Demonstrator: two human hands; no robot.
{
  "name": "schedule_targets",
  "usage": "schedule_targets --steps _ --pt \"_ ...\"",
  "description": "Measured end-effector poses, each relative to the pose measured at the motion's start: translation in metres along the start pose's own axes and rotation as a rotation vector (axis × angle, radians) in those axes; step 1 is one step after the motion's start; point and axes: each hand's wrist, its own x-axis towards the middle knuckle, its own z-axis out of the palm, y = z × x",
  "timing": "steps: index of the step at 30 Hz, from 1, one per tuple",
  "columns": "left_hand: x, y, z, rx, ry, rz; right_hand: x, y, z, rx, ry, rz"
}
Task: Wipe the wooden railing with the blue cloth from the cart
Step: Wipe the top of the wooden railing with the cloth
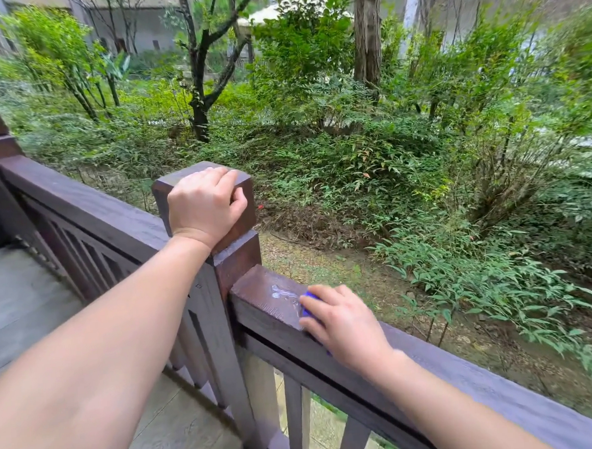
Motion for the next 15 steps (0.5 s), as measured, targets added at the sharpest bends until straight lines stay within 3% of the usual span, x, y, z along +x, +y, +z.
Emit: schedule_targets --steps 3,7,9,13,15 --pt "0.0 0.001 -0.002 0.004 0.003 0.002 0.021 -0.012 -0.003 -0.044 -0.015 0.215" --pt "0.0 0.0 -0.002 0.001 0.009 0.003 -0.005 -0.04 0.009 0.017 -0.022 -0.053" --pt "-0.001 0.001 -0.002 -0.001 0.021 0.005 -0.01 -0.022 0.004 0.005 -0.008 -0.081" --pt "-0.001 0.002 -0.003 0.007 0.021 0.007 0.019 -0.002 -0.002 -0.068 -0.024 0.251" --pt "-0.001 0.001 -0.003 -0.003 0.025 0.014 0.024 -0.02 0.004 -0.081 -0.039 0.266"
